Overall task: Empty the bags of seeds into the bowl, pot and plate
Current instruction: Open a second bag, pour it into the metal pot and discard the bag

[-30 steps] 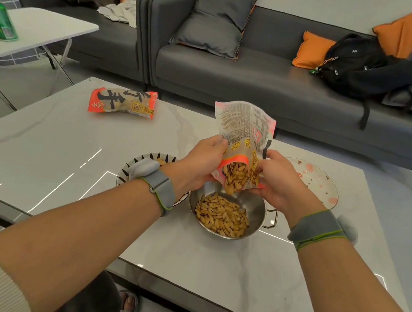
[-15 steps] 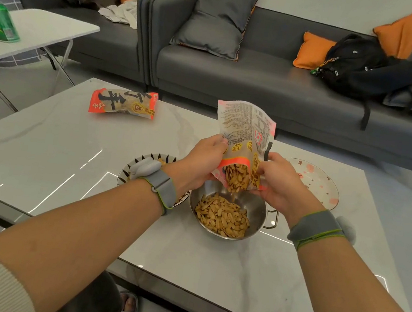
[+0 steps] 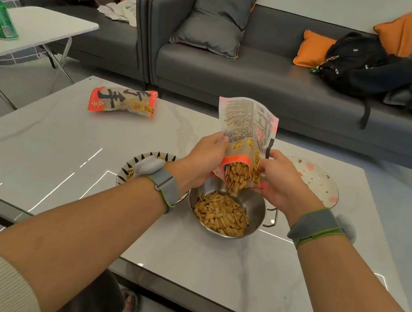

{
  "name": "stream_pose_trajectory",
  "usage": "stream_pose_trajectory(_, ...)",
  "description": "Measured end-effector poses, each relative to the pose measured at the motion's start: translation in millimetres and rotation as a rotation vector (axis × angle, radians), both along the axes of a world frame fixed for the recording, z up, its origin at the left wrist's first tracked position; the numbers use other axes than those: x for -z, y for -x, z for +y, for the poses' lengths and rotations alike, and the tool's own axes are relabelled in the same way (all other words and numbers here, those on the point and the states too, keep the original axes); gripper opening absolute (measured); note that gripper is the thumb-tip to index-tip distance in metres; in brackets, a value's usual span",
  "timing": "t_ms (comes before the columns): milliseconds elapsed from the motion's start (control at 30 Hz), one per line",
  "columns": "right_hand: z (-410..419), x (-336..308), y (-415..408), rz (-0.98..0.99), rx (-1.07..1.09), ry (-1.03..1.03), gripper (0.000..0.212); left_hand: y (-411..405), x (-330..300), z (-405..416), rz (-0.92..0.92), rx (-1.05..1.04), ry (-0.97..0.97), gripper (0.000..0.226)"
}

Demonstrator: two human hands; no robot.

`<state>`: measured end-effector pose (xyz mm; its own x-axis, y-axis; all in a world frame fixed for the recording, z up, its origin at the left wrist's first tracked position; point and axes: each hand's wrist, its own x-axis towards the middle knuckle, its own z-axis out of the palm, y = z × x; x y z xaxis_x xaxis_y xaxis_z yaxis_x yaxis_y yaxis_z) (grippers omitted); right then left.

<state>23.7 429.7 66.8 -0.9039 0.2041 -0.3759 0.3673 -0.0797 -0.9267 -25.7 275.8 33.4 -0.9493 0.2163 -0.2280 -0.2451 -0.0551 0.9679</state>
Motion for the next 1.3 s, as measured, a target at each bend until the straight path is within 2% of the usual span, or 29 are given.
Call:
stream_pose_trajectory(300, 2.0, 0.3, -1.6, -0.002, -0.014, -0.011, 0.045, -0.1, 1.3, 0.5, 0.01, -0.015, 0.001, 0.031)
stream_pose_trajectory(1067, 2.6, 3.5, 1.4, 0.007, 0.0, -0.039, 0.042, 0.2, 3.1, 5.2, 0.055, -0.008, 0.021, 0.031)
stream_pose_trajectory(1300, 2.6, 4.7, 2.4, 0.004, 0.009, -0.02, 0.049, 1.0, 4.0, 4.2, 0.034, -0.008, 0.008, 0.03)
